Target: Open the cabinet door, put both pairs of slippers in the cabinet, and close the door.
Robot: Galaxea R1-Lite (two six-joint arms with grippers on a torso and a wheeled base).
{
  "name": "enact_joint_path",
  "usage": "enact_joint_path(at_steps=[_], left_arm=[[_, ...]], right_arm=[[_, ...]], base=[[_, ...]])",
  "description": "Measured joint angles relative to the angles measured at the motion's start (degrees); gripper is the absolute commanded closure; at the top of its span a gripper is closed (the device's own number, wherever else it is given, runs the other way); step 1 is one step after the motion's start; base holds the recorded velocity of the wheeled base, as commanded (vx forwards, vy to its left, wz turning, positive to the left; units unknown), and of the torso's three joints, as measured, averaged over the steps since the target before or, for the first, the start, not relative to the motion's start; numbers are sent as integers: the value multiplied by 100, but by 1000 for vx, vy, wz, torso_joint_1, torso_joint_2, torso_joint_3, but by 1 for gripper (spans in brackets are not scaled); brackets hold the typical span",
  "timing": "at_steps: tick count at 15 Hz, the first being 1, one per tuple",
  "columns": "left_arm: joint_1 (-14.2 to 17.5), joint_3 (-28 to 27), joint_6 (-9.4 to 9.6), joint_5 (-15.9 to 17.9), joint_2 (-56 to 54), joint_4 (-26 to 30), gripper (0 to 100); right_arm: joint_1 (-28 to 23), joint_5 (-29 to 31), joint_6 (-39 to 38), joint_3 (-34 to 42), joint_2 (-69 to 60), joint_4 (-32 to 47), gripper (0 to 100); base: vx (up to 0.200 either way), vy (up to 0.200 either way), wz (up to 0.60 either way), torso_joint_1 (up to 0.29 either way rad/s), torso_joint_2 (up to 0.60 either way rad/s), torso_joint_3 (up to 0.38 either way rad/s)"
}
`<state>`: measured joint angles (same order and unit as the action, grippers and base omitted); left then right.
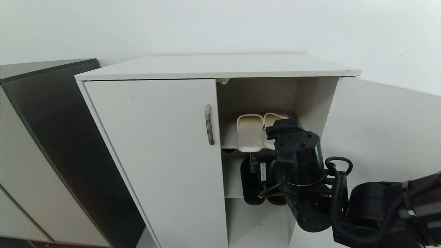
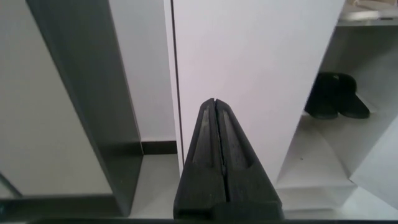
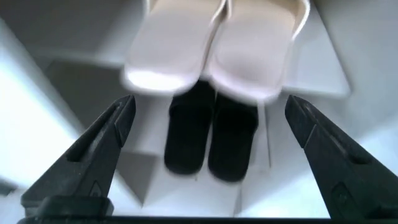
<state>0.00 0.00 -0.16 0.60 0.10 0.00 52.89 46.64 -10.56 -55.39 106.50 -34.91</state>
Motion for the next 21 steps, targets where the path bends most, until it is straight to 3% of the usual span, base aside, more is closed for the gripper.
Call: enact_joint_path(at_steps=[5,6,16,21], left_arm=[[0,0,0,6,0,0,100],[0,0,0,9,0,0,100],[0,0,0,9,0,-2,100],[0,0,9,9,0,-2,100]], right_arm=[[0,-1,-20,5,15,0,0],[0,-4,-22,13,15,0,100],[-28,-20,-17,143,89,-20,100],[-146,-35,60,232,89,-250,100]], base=[[-200,0,0,2,3,5],[-200,0,0,7,2,-2],[-200,0,0,0,5,1],[0,0,0,0,0,0]])
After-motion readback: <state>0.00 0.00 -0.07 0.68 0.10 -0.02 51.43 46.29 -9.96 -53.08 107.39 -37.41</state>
